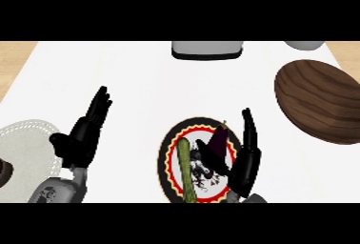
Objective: Pick the eggplant from the plate and place it in the bowl
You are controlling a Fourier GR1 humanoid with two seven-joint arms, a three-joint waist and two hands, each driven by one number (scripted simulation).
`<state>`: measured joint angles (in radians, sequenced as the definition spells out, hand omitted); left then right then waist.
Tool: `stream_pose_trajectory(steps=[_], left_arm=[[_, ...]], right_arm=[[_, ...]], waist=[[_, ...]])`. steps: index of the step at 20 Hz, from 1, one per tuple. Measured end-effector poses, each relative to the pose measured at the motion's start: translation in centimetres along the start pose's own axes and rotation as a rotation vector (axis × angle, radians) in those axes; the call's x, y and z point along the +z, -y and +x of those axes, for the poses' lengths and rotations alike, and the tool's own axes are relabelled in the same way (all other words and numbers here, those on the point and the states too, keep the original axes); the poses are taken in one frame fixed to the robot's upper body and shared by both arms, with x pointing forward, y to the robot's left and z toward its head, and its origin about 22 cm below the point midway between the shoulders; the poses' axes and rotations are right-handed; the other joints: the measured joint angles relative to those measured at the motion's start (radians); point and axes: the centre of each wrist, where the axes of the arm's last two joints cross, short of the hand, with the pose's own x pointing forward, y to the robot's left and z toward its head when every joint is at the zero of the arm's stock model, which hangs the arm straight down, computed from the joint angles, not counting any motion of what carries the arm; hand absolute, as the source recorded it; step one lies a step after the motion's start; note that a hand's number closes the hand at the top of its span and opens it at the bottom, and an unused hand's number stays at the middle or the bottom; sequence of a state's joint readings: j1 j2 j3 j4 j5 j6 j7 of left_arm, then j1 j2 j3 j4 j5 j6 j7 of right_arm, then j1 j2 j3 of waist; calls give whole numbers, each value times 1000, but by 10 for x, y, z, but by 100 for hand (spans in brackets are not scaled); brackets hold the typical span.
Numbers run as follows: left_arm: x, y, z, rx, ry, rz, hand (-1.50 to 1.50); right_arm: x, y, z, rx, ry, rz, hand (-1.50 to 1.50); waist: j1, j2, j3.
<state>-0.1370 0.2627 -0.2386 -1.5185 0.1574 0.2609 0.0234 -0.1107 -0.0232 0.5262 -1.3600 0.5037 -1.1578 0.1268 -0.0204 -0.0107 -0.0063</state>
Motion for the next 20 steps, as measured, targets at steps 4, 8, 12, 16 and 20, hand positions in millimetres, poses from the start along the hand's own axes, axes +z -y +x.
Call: stream_pose_trajectory(steps=[4,8,12,16,20], left_arm=[[-1,0,4,1,-4,7,0],[-2,1,5,2,-4,12,0],[-1,2,6,-2,-2,10,0],[-2,2,5,5,-3,0,0],[-8,3,8,8,-1,-11,0]], right_arm=[[-8,2,-2,70,-56,-23,-150],[-21,4,11,104,-145,1,-150],[-34,5,29,166,-270,61,-150],[-39,5,53,245,-387,133,-150],[-41,11,77,294,-440,180,-150]], waist=[[-7,-1,-2],[-9,-1,-2],[-3,-1,-1],[4,1,1],[8,4,3]])
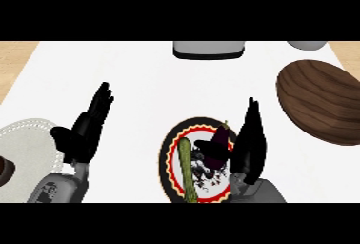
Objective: Pick the eggplant from the plate and place it in the bowl
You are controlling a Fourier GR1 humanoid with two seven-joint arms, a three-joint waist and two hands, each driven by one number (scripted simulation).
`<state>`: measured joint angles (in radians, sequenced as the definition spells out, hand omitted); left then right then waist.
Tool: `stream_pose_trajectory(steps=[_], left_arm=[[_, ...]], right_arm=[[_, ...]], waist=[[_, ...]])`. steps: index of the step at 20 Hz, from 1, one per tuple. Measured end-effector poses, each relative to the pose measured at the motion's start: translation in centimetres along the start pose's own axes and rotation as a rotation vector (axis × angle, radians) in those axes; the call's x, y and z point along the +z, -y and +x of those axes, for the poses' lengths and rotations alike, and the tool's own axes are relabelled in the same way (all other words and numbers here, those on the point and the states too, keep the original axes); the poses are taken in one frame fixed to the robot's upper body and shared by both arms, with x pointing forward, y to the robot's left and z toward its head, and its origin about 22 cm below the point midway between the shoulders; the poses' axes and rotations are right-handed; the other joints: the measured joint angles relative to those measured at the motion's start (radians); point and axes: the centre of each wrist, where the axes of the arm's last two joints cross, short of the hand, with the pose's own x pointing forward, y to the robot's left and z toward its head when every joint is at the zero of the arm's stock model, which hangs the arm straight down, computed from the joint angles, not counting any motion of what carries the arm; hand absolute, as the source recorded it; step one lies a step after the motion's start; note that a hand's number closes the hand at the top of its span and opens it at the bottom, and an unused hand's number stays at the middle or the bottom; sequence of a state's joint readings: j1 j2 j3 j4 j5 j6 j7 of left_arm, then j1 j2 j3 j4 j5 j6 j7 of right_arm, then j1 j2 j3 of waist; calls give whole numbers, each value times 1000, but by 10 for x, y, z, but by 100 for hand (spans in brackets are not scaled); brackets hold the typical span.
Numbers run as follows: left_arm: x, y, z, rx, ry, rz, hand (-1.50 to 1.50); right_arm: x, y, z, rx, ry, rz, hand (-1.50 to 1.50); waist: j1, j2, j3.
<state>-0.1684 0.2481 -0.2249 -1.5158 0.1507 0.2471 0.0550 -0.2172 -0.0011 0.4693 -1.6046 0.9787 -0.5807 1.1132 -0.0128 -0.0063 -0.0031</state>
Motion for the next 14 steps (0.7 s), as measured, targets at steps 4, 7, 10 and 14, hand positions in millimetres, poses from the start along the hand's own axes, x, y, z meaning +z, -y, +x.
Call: stream_pose_trajectory(steps=[4,7,10,14], left_arm=[[-3,8,3,3,1,0,0],[1,5,2,-1,3,-4,0],[8,1,4,0,3,-3,0],[7,-1,1,1,0,1,0]], right_arm=[[14,6,4,34,-6,34,-150],[20,8,3,32,6,45,-150],[24,14,2,9,14,47,-150],[35,20,-3,-30,42,58,-150]], waist=[[5,2,2],[10,3,2],[12,4,3],[11,5,3]])
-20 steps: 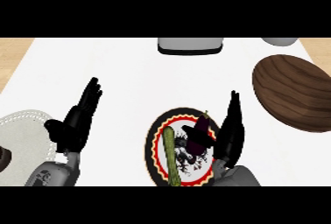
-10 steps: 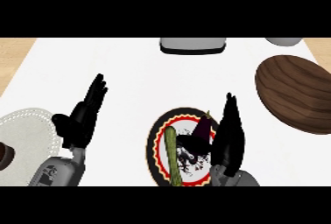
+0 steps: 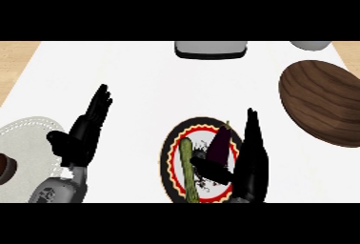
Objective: Pick the eggplant from the plate and place it in the bowl
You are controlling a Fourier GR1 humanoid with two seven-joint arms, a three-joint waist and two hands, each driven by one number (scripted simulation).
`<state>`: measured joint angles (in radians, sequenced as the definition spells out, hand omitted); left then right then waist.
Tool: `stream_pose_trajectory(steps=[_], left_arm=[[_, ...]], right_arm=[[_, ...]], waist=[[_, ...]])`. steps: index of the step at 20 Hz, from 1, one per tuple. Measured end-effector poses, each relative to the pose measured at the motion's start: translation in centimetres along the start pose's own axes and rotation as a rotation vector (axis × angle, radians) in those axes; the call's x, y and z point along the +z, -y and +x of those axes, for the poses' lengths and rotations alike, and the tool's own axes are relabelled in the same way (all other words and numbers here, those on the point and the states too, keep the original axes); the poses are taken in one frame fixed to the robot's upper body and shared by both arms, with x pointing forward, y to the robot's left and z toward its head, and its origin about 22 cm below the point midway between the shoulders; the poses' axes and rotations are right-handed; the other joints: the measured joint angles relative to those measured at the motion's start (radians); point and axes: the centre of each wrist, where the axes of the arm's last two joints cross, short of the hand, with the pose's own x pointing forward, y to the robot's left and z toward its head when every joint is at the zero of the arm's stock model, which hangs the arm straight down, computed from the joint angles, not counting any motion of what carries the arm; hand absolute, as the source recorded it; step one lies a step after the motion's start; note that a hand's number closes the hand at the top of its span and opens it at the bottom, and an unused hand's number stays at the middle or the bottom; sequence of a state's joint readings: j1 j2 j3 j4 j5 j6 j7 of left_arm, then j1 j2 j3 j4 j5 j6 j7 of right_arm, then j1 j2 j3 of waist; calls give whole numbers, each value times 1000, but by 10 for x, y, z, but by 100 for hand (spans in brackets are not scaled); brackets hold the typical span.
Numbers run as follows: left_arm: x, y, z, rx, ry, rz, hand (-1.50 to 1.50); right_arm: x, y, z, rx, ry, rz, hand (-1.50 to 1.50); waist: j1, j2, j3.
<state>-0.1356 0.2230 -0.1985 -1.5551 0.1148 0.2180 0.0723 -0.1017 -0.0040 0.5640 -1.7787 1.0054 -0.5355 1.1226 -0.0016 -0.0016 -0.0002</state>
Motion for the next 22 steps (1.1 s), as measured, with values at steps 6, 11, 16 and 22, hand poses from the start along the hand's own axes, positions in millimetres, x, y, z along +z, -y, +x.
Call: stream_pose_trajectory(steps=[6,11,16,22], left_arm=[[-2,4,0,4,7,-5,0],[-1,6,-5,0,9,-8,0],[-8,6,-4,-2,9,-12,0],[-4,4,-12,1,3,-11,0]], right_arm=[[3,-1,-1,-54,26,-1,-150],[-1,-7,-5,-92,8,11,-150],[-6,-23,-19,-119,-35,20,-150],[-11,-34,-36,-141,-86,17,-150]], waist=[[2,1,0],[4,1,0],[4,2,0],[4,2,0]])
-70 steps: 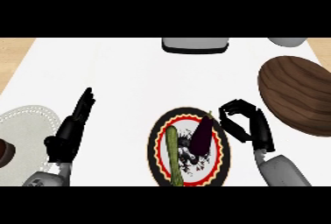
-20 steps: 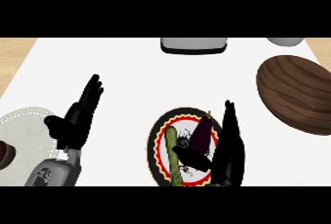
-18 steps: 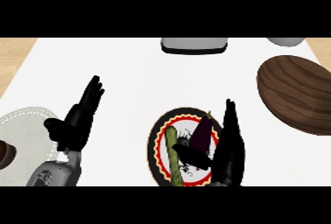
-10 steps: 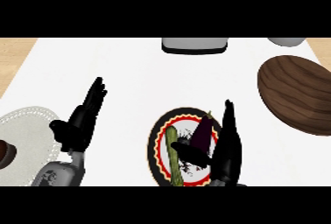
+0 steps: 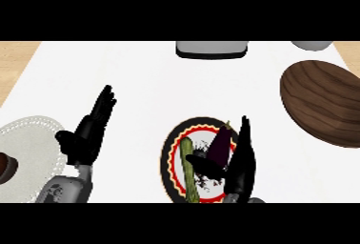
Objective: Pick the eggplant from the plate and place it in the bowl
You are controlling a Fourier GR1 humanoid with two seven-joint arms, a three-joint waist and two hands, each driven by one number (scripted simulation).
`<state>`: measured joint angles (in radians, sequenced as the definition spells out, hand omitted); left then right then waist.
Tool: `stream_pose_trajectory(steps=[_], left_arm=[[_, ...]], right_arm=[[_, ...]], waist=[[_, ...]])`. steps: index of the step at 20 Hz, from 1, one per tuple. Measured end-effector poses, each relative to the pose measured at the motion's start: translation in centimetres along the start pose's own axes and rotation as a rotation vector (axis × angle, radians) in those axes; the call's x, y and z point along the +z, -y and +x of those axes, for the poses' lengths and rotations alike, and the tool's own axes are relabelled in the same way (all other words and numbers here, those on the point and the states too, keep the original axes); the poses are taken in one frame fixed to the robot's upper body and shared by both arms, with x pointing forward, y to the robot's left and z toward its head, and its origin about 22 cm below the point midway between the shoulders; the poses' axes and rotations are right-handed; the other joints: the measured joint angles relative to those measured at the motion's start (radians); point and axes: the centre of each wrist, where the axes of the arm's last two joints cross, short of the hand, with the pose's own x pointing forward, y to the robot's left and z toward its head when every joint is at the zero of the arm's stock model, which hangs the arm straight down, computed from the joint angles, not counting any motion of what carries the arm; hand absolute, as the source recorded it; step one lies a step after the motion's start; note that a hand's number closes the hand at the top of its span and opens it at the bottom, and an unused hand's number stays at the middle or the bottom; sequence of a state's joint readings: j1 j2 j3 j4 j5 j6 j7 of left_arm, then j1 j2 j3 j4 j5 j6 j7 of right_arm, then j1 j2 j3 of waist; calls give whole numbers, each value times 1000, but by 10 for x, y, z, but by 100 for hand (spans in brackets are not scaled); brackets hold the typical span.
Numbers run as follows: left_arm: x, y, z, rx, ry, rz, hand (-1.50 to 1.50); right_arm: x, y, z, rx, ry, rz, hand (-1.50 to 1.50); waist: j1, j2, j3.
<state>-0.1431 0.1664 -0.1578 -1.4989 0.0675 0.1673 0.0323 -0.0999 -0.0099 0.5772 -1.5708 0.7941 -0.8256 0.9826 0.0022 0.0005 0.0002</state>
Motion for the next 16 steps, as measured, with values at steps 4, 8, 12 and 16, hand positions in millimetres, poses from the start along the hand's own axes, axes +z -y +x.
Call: stream_pose_trajectory(steps=[4,8,12,16], left_arm=[[2,-1,8,0,4,-2,0],[-4,2,2,1,2,0,0],[-3,-3,6,3,3,1,0],[-5,-3,8,3,7,10,0]], right_arm=[[-12,-8,-8,14,-28,-15,-150],[-17,-15,-21,86,-69,-41,-150],[-24,-18,-33,125,-107,-47,-150],[-31,-17,-33,107,-129,-22,150]], waist=[[1,0,0],[-1,0,0],[-1,-2,0],[-1,-2,0]])
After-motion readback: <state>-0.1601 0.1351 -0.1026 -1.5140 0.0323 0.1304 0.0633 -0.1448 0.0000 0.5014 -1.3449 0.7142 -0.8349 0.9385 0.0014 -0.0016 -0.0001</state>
